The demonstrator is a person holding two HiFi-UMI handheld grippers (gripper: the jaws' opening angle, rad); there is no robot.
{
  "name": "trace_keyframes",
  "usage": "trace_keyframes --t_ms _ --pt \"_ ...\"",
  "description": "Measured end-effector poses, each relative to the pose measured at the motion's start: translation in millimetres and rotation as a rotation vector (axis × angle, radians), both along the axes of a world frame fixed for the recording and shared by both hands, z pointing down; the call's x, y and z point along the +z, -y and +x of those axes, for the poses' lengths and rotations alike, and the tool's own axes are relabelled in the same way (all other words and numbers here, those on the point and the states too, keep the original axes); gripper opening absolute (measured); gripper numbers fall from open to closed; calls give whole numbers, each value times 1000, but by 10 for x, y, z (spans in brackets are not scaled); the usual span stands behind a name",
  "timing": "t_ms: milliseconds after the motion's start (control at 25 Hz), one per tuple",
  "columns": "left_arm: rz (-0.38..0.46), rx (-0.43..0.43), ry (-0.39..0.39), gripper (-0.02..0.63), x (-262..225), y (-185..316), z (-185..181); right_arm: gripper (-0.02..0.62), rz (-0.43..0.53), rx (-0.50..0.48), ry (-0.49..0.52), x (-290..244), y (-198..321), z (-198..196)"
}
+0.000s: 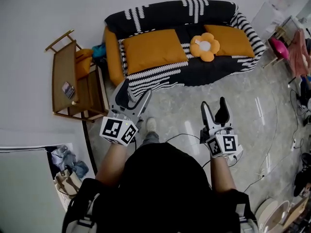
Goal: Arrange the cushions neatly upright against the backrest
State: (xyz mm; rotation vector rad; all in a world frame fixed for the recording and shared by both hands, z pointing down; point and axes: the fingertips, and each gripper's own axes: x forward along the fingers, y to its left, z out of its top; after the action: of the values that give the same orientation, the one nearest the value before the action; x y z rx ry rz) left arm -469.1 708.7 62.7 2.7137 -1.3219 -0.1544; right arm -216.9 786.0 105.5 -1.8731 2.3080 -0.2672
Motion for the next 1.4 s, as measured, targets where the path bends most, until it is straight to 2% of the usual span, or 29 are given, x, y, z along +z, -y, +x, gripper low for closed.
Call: trace_keyframes --t_ms 160,360,600,920,1200,1400 --pt "-13 10 1 371 4 534 -90 341 -8 32 6 -84 512 -52" --pt "-55 6 -12 371 86 1109 -329 339 -19 11 20 -42 1144 -318" --pt "-50 -10 31 371 106 1643 -593 341 -39 -2 6 65 1798 -582" --pt "-142 -133 24 371 365 1990 -1140 341 -116 -103 10 331 2460 -966" --pt "-170 -190 18 371 561 2307 -1194 341 -149 -165 -12 555 2962 -998" --pt "-164 -223 30 371 617 2848 -955 362 -199 -246 -61 750 3574 -778"
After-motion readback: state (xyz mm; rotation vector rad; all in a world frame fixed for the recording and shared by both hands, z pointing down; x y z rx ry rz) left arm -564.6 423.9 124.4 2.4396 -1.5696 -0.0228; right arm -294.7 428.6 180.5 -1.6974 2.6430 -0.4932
